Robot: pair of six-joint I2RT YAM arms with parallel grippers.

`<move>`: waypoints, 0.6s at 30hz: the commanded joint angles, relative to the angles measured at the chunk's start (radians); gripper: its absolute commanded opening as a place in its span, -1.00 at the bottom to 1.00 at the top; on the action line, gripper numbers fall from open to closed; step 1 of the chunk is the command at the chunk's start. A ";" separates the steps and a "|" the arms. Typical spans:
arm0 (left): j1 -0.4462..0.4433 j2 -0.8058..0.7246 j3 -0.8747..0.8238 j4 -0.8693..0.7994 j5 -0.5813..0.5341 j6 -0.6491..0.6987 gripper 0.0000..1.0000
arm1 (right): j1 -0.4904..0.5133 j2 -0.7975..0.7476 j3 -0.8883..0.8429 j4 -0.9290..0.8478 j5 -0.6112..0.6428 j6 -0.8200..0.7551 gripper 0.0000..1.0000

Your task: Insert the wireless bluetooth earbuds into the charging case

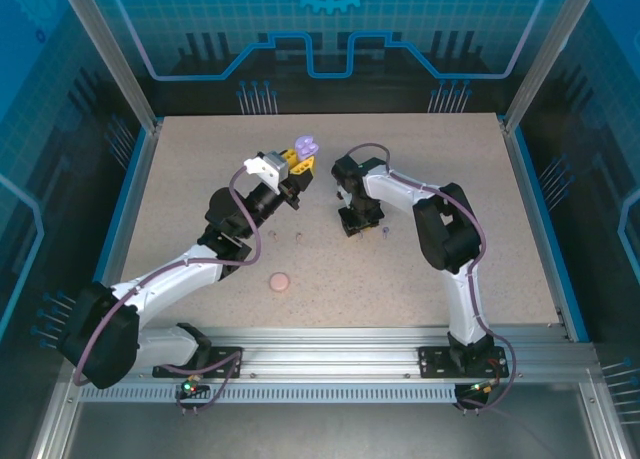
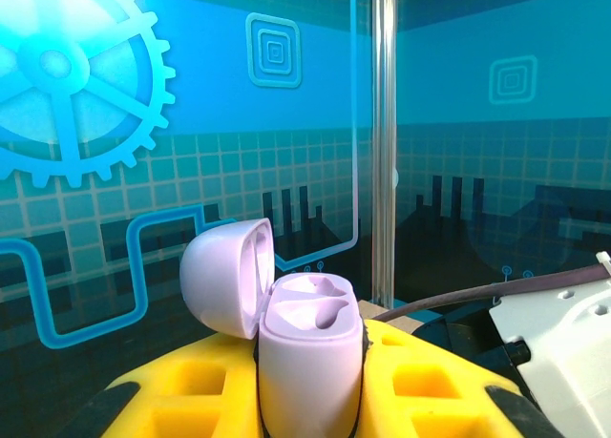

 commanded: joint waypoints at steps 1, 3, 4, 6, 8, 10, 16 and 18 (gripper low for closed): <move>-0.007 -0.027 0.027 0.012 0.017 0.011 -1.00 | 0.018 0.010 0.021 -0.026 -0.009 -0.009 -0.28; -0.007 -0.026 0.027 0.011 0.019 0.010 -1.00 | 0.018 0.013 0.024 -0.024 -0.009 -0.008 -0.28; -0.007 -0.027 0.028 0.011 0.020 0.008 -1.00 | 0.017 0.016 0.026 -0.025 -0.006 -0.008 -0.28; -0.007 -0.028 0.027 0.010 0.019 0.007 -1.00 | 0.018 0.025 0.032 -0.027 -0.005 -0.008 -0.28; -0.007 -0.030 0.027 0.010 0.021 0.008 -1.00 | 0.018 0.030 0.034 -0.028 -0.005 -0.008 -0.29; -0.009 -0.032 0.027 0.008 0.021 0.008 -1.00 | 0.017 0.032 0.034 -0.027 -0.004 -0.008 -0.31; -0.009 -0.033 0.026 0.004 0.021 0.006 -1.00 | 0.018 0.031 0.037 -0.030 -0.005 -0.009 -0.39; -0.008 -0.032 0.027 0.004 0.022 0.007 -1.00 | 0.018 0.032 0.038 -0.032 -0.004 -0.010 -0.40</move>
